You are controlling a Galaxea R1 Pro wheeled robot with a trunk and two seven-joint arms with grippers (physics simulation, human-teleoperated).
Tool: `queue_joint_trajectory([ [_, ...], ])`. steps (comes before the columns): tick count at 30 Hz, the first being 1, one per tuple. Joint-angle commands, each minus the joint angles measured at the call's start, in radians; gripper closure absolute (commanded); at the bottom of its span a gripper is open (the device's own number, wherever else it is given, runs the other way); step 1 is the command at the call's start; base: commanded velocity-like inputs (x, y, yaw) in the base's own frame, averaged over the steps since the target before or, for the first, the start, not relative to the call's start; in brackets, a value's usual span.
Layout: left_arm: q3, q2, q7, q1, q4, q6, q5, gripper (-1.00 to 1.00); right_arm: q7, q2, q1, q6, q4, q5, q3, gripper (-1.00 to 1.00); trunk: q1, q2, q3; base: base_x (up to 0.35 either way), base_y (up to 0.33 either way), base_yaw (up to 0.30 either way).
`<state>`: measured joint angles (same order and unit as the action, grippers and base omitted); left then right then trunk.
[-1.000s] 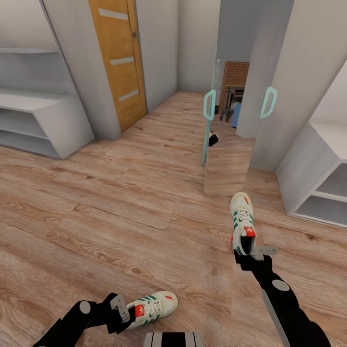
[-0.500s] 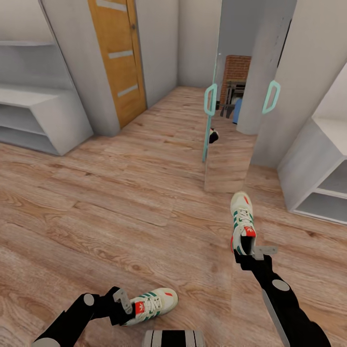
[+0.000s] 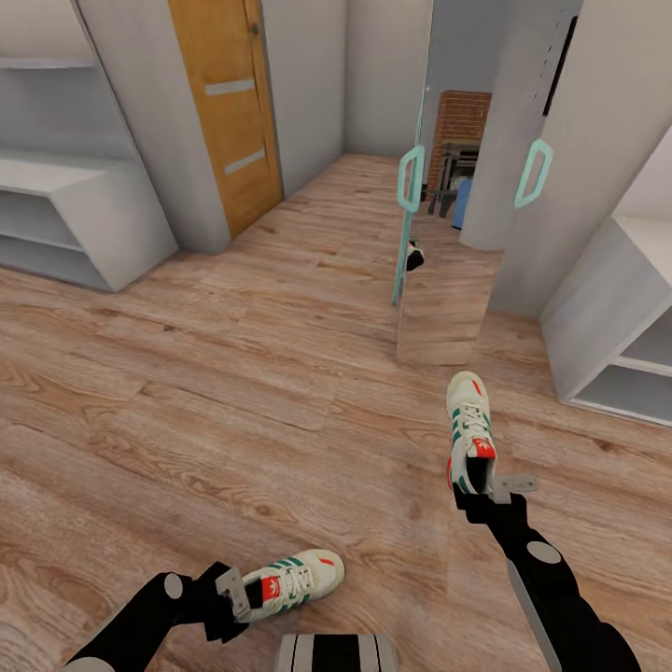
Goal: Pick up the two gym shoes and the two sandals from the corridor floor and place them onto the hallstand (shoe rack) in the corridor, making sure they are on the rack and not on the floor. Arrange them so the two gym shoes are next to each other and the two sandals are next to each other.
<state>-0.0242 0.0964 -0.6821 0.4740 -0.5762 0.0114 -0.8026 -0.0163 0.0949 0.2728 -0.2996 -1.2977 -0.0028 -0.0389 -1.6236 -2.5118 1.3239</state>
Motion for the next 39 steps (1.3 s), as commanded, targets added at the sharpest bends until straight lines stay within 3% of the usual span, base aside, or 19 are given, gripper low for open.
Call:
queue_joint_trajectory([
  [1, -0.003, 0.001, -0.002, -0.001, -0.004, 0.001, -0.011, -1.00, -0.002, 0.000, 0.000, -0.006, -0.002, 0.000, 0.001, 1.00, 0.000, -0.001, 0.005, 0.000, 0.000, 0.000],
  [11, -0.003, 0.002, 0.002, 0.001, -0.008, 0.001, -0.017, -1.00, -0.002, 0.000, 0.000, -0.006, -0.002, 0.000, 0.002, 1.00, -0.005, -0.003, 0.052, 0.000, 0.000, 0.000],
  [26, -0.003, 0.000, 0.003, 0.007, -0.048, 0.000, -0.019, -1.00, -0.002, 0.000, 0.000, -0.006, -0.002, 0.000, 0.002, 1.00, -0.005, -0.003, 0.064, 0.000, 0.000, 0.000],
  [32, -0.005, 0.000, 0.003, 0.007, -0.067, -0.016, -0.019, -1.00, -0.002, 0.000, 0.000, -0.006, -0.002, 0.000, 0.002, 1.00, -0.007, -0.004, 0.088, 0.000, 0.000, 0.000],
  [39, -0.006, 0.000, 0.003, 0.007, -0.075, -0.026, -0.023, -1.00, -0.002, 0.000, 0.000, -0.006, -0.002, 0.000, 0.002, 1.00, -0.007, -0.004, 0.088, 0.000, 0.000, 0.000],
])
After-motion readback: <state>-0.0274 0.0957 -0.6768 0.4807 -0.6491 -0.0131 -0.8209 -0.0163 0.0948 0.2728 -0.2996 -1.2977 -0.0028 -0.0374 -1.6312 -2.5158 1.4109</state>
